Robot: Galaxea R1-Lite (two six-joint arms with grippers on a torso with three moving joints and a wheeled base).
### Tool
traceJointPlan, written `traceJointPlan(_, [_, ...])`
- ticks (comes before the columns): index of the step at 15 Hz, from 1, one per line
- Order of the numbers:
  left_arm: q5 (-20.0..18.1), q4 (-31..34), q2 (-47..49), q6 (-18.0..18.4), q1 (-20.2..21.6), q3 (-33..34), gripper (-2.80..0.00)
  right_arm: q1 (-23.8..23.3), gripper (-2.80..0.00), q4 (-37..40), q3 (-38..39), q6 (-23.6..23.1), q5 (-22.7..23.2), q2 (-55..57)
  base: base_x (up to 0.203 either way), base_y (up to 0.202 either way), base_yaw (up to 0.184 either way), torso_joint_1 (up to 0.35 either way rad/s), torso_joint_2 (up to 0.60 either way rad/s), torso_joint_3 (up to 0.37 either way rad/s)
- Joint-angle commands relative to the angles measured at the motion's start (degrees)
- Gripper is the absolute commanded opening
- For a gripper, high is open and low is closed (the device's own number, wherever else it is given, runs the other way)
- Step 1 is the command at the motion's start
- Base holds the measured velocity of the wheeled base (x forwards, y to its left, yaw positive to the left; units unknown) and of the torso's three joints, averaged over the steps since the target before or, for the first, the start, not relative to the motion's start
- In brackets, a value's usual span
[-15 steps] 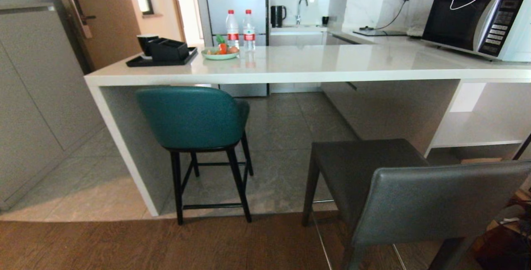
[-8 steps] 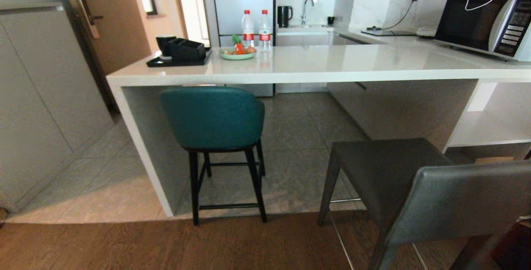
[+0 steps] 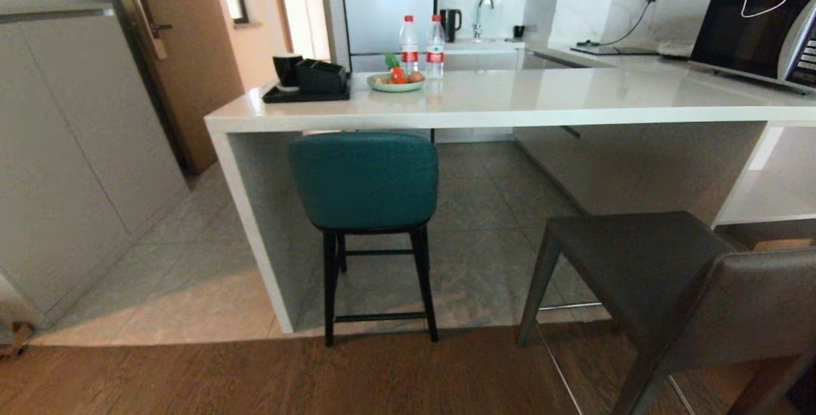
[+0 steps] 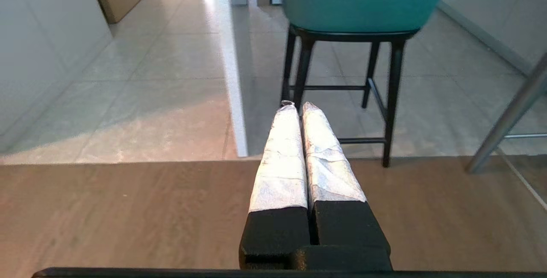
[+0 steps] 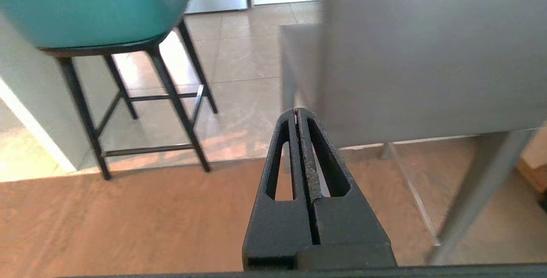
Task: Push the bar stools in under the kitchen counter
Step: Pull the blue chair out from under the dining table
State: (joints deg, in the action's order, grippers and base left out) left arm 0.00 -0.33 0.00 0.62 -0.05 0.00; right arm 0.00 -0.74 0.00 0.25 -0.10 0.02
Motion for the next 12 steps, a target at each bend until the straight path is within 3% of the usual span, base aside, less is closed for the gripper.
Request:
traceJointPlan(1, [0.00, -0.02, 0.00, -0.01, 0.05, 0.09, -2.80, 0.00, -2.80, -0.05, 0.26, 0.01, 0.01, 0.06, 0.000, 0.197, -0.003, 0.002, 0.00, 0.000])
traceJointPlan(5, [0.00, -0.02, 0.00, -0.01, 0.05, 0.09, -2.80, 0.00, -2.80, -0.05, 0.26, 0.01, -0.06, 0.06, 0.000, 0.151, -0.002, 0.003, 0.00, 0.003])
traceJointPlan(12, [0.18, -0.02, 0.00, -0.09, -0.04, 0.09, -2.80, 0.00, -2.80, -0.05, 0.26, 0.01, 0.01, 0.06, 0.000, 0.000, 0.000, 0.000, 0.00, 0.000])
